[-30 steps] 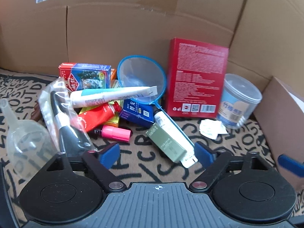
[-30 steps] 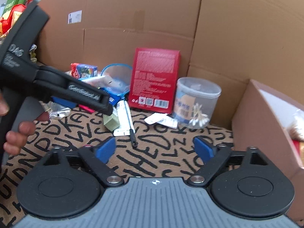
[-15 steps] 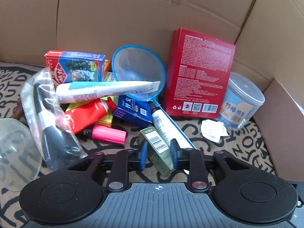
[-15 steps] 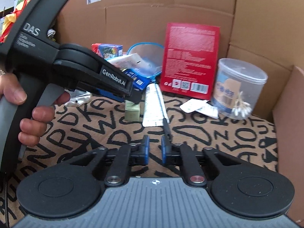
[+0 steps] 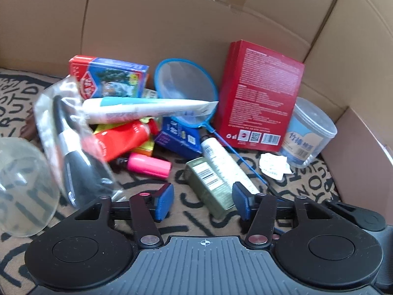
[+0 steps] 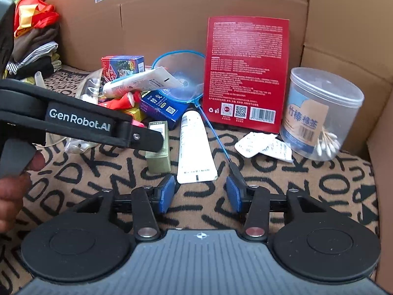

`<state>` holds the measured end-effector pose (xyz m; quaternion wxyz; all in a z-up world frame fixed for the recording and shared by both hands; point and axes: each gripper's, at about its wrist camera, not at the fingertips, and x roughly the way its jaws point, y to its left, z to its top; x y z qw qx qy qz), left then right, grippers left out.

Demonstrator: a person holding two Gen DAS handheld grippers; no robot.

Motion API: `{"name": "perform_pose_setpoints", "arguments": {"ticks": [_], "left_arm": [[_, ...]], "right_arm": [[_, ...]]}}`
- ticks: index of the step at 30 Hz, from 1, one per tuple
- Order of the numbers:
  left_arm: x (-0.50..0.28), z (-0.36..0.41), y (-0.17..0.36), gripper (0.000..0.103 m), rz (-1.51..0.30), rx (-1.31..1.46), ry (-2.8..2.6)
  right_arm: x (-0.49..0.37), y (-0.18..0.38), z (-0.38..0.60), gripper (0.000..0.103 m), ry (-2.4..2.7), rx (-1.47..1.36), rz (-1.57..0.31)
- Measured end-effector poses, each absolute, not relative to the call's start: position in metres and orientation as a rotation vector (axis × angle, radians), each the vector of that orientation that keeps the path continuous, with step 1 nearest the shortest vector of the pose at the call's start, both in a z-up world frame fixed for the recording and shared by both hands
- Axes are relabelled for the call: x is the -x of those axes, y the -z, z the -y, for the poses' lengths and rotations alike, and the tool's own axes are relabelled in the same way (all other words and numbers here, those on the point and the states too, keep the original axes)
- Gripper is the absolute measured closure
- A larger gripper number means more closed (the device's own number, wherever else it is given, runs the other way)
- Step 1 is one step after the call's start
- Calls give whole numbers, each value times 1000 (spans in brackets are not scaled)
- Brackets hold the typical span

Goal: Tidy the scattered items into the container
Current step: 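Grasp the green tube box with the left tool while the right tool grasps the white tube, then lift the green box with the left tool while the right tool lifts the white tube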

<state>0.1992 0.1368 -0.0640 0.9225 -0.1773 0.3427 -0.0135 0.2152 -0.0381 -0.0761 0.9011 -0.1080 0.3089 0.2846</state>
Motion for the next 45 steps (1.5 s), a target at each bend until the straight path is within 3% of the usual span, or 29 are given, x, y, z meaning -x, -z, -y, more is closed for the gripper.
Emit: {"name": "perform_pose_setpoints", "arguments": {"ticks": [4,5,6,9,16,30,34,45], "left_arm": [[-213,-132,68,32,-723,342,15],[-216,-129,71,36,-723,311,9],[-217,-124,72,49,-713,263,4],[-213,-114,70,69,-701,207,34],[-192,-111,70,85,-724,226,53],[-89,-70,58,83,-775,171,96],[-68,-69,55,39,-781,148,83],[-86,-61,58,37,-758,104,21]], "right_arm": [[-226,77,32,45,-594,224,-644],[-228,77,31,44,-596,222,-647],[-229,77,31,45,-597,220,-648],[-226,76,33,60,-590,221,-641],[-194,71,53,61,-594,235,-649],[-94,66,125,60,-570,178,-671],[-75,65,137,57,-554,173,-673],[-84,58,127,57,-536,192,-594]]}}
